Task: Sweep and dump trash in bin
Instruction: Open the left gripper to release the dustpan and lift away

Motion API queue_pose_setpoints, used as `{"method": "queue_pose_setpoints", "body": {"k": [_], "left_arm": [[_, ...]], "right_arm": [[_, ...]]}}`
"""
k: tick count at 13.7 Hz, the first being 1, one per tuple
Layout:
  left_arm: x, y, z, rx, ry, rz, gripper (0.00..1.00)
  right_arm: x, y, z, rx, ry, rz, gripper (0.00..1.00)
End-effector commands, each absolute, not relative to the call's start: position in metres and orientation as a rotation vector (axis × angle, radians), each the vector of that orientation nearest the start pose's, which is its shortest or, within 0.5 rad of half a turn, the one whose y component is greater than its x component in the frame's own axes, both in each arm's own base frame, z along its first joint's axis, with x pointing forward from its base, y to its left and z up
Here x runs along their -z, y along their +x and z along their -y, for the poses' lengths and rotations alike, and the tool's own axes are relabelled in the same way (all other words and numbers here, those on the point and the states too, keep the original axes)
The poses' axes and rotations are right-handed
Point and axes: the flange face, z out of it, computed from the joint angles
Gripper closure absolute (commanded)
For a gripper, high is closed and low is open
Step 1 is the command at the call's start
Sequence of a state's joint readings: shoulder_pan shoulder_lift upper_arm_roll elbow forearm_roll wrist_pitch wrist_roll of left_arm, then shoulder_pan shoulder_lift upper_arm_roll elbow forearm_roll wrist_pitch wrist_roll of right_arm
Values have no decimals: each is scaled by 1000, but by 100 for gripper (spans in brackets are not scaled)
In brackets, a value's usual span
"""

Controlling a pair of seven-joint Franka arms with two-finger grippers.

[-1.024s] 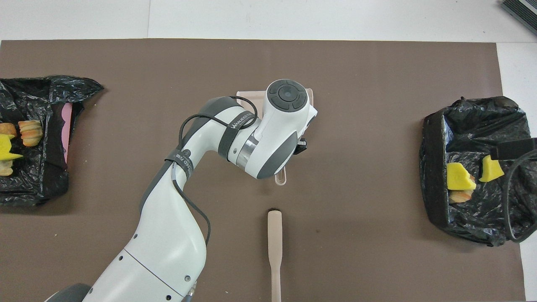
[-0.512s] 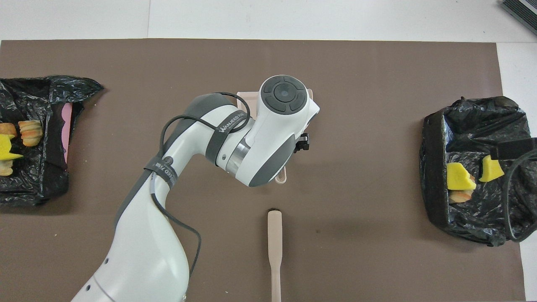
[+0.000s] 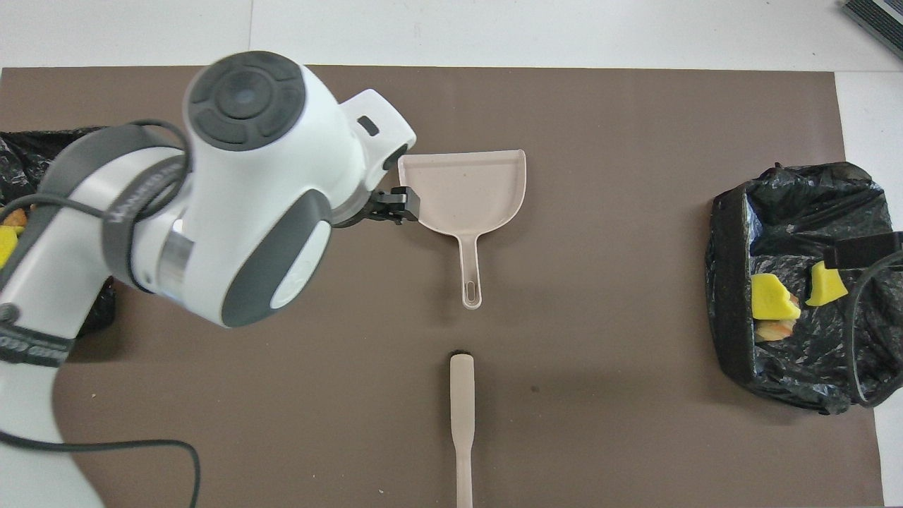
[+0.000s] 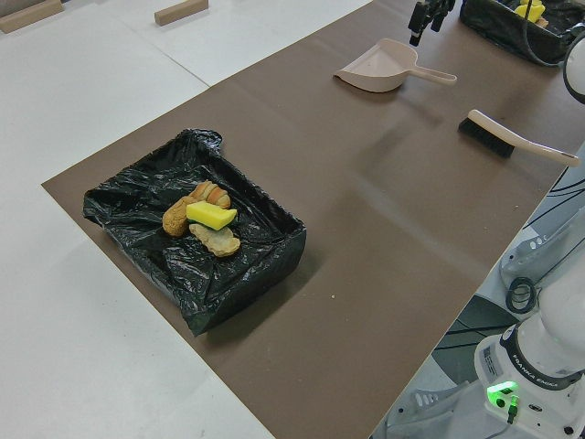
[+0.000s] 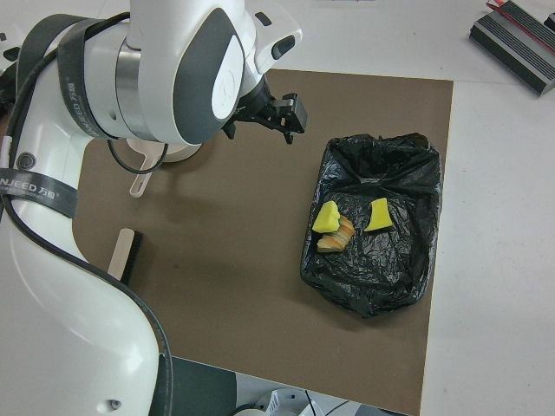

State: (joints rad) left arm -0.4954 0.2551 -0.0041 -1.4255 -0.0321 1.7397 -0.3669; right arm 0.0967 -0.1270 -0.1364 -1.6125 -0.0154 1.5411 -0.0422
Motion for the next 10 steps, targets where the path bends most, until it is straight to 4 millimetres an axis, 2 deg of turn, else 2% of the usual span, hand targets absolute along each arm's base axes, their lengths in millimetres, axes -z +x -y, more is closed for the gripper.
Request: {"method": "queue_pose_setpoints", "body": {"k": [1,4,6,9,10], "left_arm": [[-590,544,251,24,-3160,-264,0],[-629,537,186,34,-3157,-298,0],[-654,523,145,7,-3143,-375,0],[-677,509,114,13,-3145,-351,0],[-680,505,112,4,-3145,-346,0]], "right_arm": [[-668,510,31,90,-3140,24,0],[-670,510,27,95,-3138,34,0],[-669,509,28,90,-3138,39,0],[-666,506,27,75,-3141,34,0],[-667,508,27,92,-3140,39,0]]}}
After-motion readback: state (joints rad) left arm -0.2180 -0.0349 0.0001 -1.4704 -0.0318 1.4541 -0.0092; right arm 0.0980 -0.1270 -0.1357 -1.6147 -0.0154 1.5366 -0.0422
